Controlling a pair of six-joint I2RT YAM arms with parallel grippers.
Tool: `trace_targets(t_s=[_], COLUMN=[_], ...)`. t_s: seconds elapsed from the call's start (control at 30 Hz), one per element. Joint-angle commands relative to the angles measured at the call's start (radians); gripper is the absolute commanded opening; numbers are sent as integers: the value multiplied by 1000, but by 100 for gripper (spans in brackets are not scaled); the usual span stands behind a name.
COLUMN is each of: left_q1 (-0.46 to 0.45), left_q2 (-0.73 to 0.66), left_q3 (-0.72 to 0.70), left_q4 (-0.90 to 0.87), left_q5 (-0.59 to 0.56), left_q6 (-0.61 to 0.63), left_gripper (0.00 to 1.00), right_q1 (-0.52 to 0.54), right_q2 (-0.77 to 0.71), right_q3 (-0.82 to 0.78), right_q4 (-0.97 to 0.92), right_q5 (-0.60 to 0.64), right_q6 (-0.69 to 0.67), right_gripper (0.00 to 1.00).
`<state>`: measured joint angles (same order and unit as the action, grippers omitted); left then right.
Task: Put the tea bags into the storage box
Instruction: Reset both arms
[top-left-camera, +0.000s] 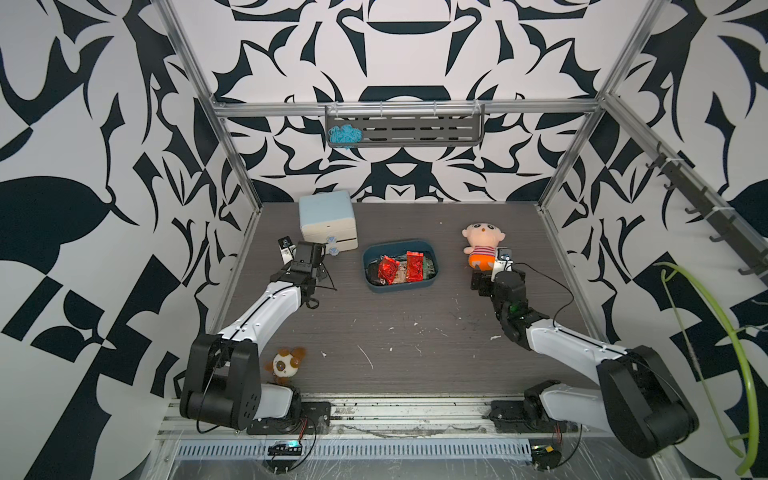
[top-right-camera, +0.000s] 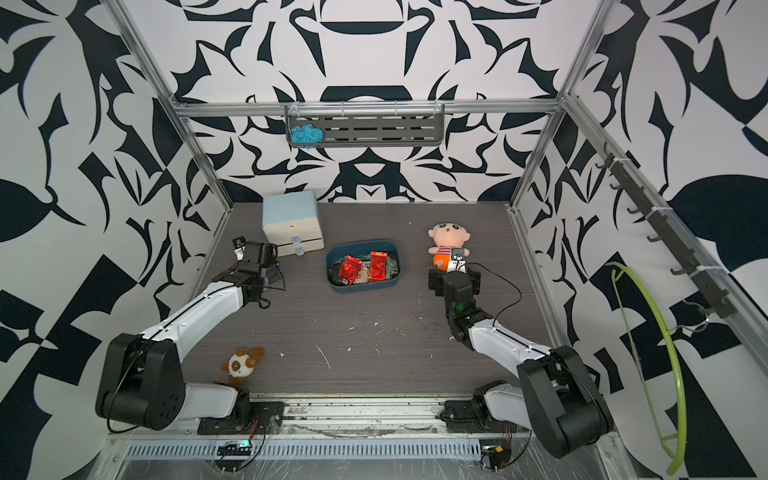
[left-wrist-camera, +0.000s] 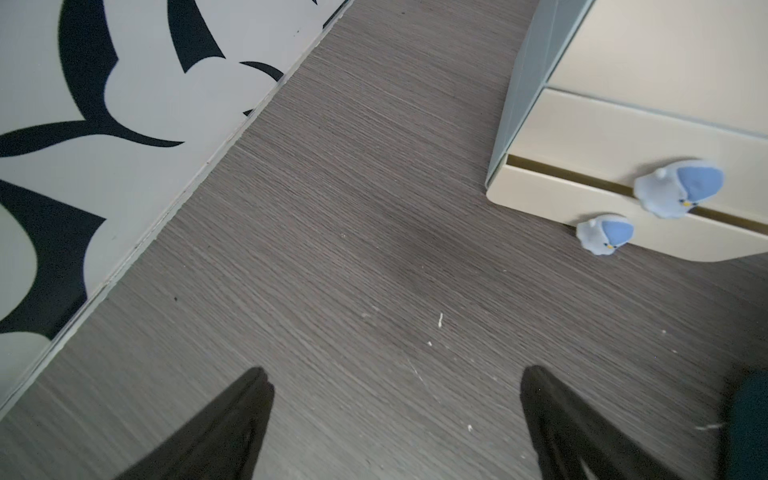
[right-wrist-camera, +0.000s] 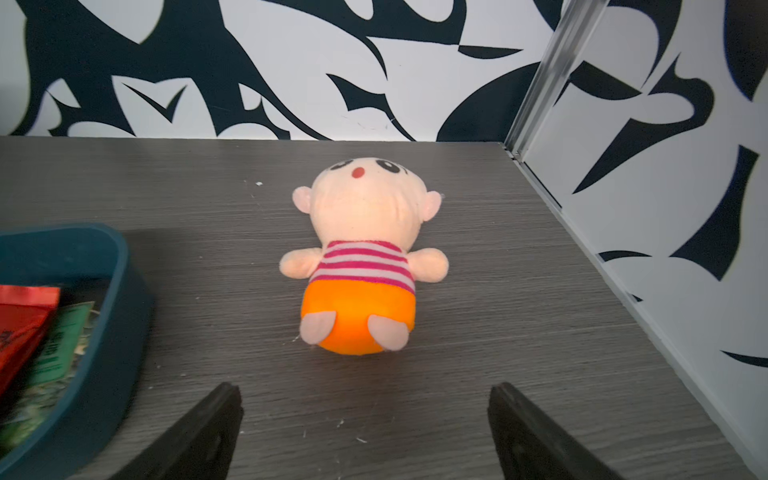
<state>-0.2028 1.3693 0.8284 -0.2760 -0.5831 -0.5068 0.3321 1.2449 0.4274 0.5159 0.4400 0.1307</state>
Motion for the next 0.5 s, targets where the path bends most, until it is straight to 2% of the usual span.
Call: trace_targets(t_s=[0.0,0.07,0.13,0.27,0.33,0.47], left_q1=[33,38,40,46,63,68], left_q2=[-3,9,22,29,20,8], left_q3=[-50,-63,-55,-123,-160,-213], left_q4=[117,118,94,216,266,348], left_q5=[1,-46,-73,-144,-131,-96], left_q6=[95,105,113,182,182,183], left_gripper=[100,100,100,100,100,100], right_q1=[-22,-26,-34,-61,-78,-98], right_q2=[-35,-77,-94,-1,7,1], right_q3=[-10,-46,-84,-67,-28,-62], right_q4=[68,84,144,179,106,170], right_q5=[45,29,17,21,-25,-7], right_q6=[-34,-121,-149,-134,-127,-160], right_gripper=[97,97,99,99,98,99])
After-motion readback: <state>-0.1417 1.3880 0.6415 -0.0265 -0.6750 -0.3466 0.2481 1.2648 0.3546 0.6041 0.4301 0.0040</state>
